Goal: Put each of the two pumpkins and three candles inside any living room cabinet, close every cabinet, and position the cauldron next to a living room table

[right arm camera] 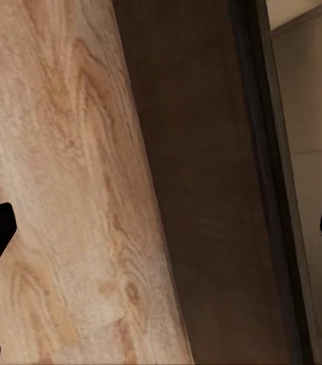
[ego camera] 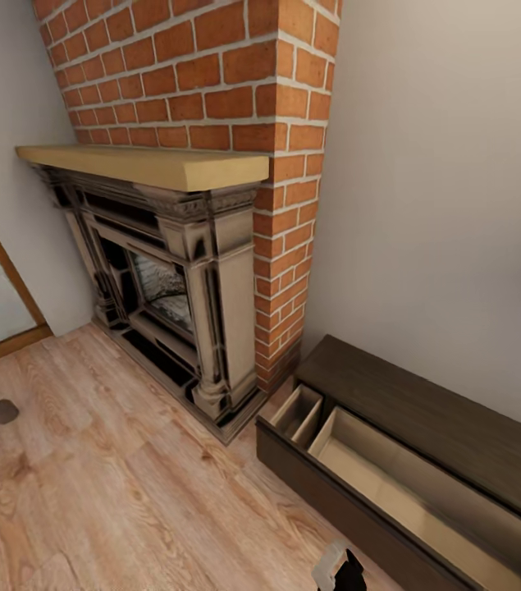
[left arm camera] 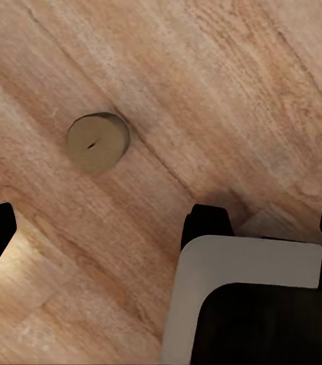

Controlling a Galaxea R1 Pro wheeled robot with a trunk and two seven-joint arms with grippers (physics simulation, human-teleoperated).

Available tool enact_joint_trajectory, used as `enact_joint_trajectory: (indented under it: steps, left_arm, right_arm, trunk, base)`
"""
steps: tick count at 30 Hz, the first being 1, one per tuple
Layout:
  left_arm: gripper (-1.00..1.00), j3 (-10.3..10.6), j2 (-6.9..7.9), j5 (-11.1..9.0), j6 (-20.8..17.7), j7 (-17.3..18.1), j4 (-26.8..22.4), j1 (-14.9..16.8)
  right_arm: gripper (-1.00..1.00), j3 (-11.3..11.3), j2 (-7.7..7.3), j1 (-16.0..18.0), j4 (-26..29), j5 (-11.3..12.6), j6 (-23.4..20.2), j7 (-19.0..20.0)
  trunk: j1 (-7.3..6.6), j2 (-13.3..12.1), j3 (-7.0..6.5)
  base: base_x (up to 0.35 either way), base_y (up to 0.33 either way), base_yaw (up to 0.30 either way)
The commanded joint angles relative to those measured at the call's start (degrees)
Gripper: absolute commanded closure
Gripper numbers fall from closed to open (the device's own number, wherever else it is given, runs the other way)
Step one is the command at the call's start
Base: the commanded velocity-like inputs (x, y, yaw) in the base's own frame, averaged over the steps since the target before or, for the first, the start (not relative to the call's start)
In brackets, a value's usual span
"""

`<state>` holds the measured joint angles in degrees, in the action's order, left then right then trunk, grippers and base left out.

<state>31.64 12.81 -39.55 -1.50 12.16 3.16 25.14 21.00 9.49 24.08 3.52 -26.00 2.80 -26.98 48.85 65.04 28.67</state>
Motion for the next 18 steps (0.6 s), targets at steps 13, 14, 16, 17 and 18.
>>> enact_joint_trajectory:
  steps: [13, 14, 16, 17, 18]
  left_arm:
    - [-1.00, 0.00, 0.19, -3.01, 0.35, 0.65, 0.00, 0.00]
    - [-1.00, 0.00, 0.19, -3.20, 0.36, 0.66, 0.00, 0.00]
    - [-1.00, 0.00, 0.20, -3.28, 0.36, 0.67, 0.00, 0.00]
    - [-1.00, 0.00, 0.20, -3.30, 0.36, 0.68, 0.00, 0.00]
    - [-1.00, 0.00, 0.20, -3.35, 0.36, 0.69, 0.00, 0.00]
  right_arm:
    - [-1.00, 0.01, 0.00, 0.00, 0.00, 1.42, 0.01, 0.00]
    - [-1.00, 0.01, 0.00, 0.00, 0.00, 1.42, 0.01, 0.00]
    - [-1.00, 0.01, 0.00, 0.00, 0.00, 1.43, 0.01, 0.00]
    - [-1.00, 0.01, 0.00, 0.00, 0.00, 1.42, 0.01, 0.00]
    - [-1.00, 0.01, 0.00, 0.00, 0.00, 1.44, 0.01, 0.00]
  trunk:
    - [-2.86, -5.23, -2.34]
    - [-3.08, -5.63, -2.52]
    - [-3.52, -6.43, -2.88]
    - [-3.74, -6.83, -3.06]
    - [-3.96, -7.23, -3.24]
  base:
    - [0.000, 0.000, 0.288]
    - [0.000, 0.000, 0.288]
    - [0.000, 0.000, 0.288]
    - [0.000, 0.000, 0.288]
    - [0.000, 0.000, 0.288]
